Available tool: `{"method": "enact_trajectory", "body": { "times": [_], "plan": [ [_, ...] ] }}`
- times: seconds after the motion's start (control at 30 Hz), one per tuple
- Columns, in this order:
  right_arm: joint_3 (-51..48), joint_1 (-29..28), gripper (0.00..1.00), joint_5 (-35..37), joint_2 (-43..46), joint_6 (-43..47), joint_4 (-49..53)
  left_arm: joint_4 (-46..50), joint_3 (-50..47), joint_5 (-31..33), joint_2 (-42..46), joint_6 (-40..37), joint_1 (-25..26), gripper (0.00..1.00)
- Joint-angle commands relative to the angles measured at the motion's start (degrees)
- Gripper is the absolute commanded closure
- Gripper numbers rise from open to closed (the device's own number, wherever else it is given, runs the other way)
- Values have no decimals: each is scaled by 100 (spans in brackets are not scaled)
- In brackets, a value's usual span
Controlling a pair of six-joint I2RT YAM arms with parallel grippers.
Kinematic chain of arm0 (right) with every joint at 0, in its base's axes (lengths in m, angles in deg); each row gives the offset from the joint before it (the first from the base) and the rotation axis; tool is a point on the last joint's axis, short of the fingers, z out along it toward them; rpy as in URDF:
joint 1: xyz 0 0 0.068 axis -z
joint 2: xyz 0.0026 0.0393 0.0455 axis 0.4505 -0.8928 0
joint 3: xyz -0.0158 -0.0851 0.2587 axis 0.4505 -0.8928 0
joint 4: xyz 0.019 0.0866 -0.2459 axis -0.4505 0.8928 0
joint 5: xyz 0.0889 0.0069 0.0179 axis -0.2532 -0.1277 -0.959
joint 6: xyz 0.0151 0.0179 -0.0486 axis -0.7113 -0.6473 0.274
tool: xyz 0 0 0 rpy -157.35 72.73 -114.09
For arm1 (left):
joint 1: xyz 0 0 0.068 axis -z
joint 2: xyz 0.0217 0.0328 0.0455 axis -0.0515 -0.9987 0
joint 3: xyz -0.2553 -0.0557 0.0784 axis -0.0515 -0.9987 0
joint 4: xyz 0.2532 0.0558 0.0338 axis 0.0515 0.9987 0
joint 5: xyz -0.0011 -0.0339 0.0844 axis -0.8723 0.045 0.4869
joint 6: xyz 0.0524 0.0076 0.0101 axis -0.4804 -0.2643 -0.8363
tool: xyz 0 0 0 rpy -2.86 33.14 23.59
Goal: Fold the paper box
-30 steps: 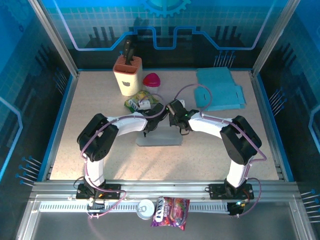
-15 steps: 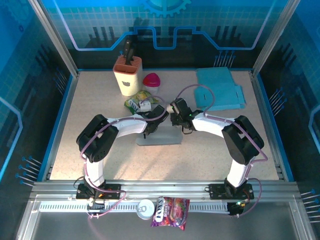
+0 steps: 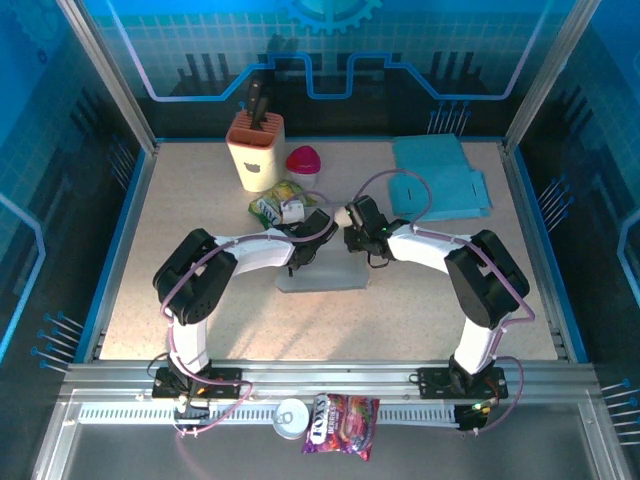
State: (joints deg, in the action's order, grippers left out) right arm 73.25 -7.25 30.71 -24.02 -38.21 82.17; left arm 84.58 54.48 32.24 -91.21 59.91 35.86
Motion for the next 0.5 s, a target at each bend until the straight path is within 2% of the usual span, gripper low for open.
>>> {"method": "enact_trajectory", "body": {
  "times": [0.0, 0.07, 0.2, 0.3, 0.33, 0.43, 0.47],
  "plan": [
    [168, 66, 77, -72, 41, 100, 74, 72, -114, -71, -100, -216, 25, 100],
    [129, 100, 76, -125, 118, 87, 30, 54, -105, -83, -111, -261, 29, 100],
    [144, 185, 82, -260, 124, 80, 26, 38, -79, -99, -121, -311, 30, 100],
    [207, 194, 80, -312, 81, 102, 38, -20, -83, -152, -124, -359, 30, 100],
    [222, 205, 82, -330, 60, 110, 42, -25, -83, -155, -120, -368, 29, 100],
    [279, 212, 99, -302, 9, 108, 64, -38, -83, -163, -129, -377, 30, 100],
    [286, 212, 100, -287, 1, 102, 65, -37, -75, -173, -121, -386, 27, 100]
  ]
}}
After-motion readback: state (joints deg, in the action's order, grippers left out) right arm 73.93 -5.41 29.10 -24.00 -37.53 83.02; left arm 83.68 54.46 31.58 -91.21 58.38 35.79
